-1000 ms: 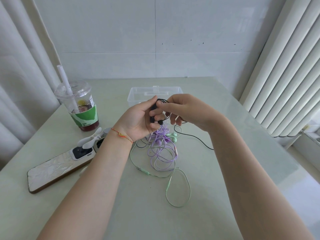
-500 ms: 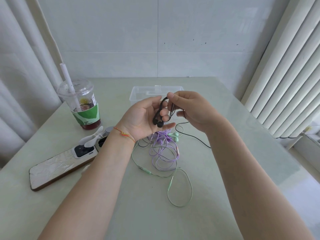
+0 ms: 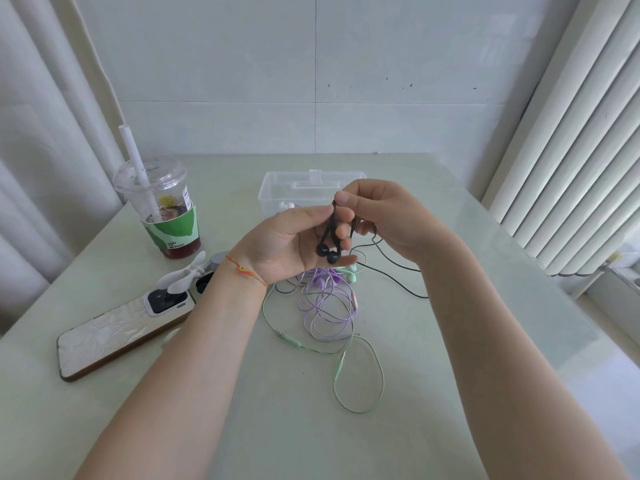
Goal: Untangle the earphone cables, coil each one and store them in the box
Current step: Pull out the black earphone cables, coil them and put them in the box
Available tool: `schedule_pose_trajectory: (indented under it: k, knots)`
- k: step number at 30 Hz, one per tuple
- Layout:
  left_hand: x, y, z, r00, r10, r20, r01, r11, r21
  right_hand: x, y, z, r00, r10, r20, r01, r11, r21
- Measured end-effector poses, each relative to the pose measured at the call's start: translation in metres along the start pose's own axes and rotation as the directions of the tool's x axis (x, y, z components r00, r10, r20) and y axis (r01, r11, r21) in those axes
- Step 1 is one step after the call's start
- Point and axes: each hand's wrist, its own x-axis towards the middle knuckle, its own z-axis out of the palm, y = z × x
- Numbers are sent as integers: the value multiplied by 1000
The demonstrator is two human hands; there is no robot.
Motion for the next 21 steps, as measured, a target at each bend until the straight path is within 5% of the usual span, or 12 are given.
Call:
schedule_pose_trajectory:
  k: [5, 11, 16, 21]
  knots:
    - [2, -1, 7, 991, 126, 33, -123, 989, -84, 0, 1, 5, 999, 8, 49, -16, 989, 150]
    - [1, 10, 10, 950, 211, -231, -249, 957, -149, 1, 5, 11, 988, 149, 34, -142, 979, -148]
    - [4, 10, 3, 878, 258, -404, -275, 961, 16, -2, -1, 17, 960, 244, 136, -169, 895, -413]
    - [9, 3, -7, 748, 364, -554, -232, 927, 296, -4, -5, 23, 945, 288, 158, -192, 874, -446]
